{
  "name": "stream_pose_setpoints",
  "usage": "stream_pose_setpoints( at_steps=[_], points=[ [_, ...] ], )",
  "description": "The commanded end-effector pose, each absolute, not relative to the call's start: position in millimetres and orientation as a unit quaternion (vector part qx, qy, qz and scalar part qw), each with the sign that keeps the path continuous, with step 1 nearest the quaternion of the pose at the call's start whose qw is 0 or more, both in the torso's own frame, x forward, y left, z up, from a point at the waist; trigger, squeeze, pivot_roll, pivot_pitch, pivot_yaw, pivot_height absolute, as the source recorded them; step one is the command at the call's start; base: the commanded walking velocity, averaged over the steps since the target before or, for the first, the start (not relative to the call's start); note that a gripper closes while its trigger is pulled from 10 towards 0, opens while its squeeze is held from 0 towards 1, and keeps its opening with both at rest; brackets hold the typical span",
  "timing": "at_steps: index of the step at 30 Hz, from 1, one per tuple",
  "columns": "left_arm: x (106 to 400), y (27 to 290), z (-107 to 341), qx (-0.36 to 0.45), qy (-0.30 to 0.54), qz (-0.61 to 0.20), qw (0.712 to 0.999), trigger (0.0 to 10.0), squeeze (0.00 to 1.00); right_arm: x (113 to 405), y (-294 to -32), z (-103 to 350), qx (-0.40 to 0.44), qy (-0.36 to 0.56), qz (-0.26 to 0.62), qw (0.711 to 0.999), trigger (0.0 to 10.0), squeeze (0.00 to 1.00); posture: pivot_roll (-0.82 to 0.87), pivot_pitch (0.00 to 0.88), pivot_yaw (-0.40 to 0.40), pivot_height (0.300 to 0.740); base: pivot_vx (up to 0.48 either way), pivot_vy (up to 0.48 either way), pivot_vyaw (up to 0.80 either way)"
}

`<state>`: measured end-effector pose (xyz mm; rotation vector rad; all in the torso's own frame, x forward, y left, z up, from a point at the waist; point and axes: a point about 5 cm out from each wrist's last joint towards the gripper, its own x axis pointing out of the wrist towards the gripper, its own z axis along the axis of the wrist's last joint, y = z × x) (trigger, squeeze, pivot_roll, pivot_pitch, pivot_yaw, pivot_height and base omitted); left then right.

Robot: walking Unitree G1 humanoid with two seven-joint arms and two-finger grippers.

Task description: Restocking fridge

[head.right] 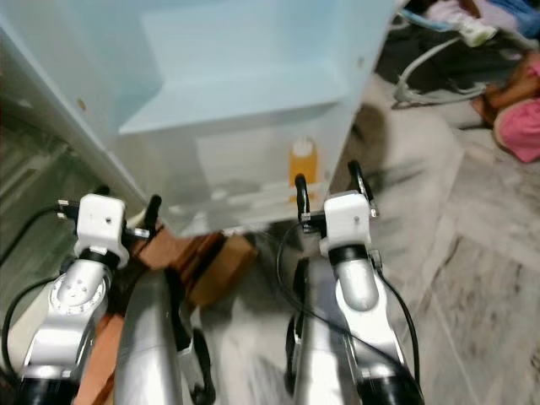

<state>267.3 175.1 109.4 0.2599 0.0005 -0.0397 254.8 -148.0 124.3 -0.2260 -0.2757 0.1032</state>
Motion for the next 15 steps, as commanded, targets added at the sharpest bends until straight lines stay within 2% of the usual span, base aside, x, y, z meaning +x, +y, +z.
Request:
stream_pose_setpoints(
  at_steps=[1,3,6,10,15],
  points=[
    [263.2,181.1,104.1,0.129,0.006,-0.009,0.992,10.0,0.0,247.5,-149.2,119.3,-0.133,-0.128,0.052,0.982,10.0,0.0,0.03,0.05,0.022,0.511,0.0,0.0,0.0],
    [262.7,181.5,103.5,0.129,0.006,-0.008,0.992,10.0,0.0,246.0,-150.8,117.0,-0.13,-0.12,0.046,0.983,10.0,0.0,0.03,0.05,0.022,0.511,0.0,0.0,0.0],
    [261.0,184.5,100.3,0.129,0.005,-0.002,0.992,10.0,0.0,241.1,-160.1,101.5,-0.091,-0.055,0.0,0.994,10.0,0.0,0.02,0.007,0.015,0.511,0.0,0.0,0.0],
    [261.2,182.9,94.4,0.109,0.01,-0.003,0.994,10.0,0.0,239.3,-155.0,99.5,-0.04,-0.052,0.002,0.998,10.0,0.0,0.01,0.0,0.003,0.525,0.0,0.0,0.0],
    [259.7,182.6,86.1,0.098,0.021,0.005,0.995,10.0,0.0,239.7,-151.6,92.5,-0.041,-0.041,0.009,0.998,10.0,0.0,0.01,0.0,-0.008,0.544,0.0,0.0,0.0]
  ],
)
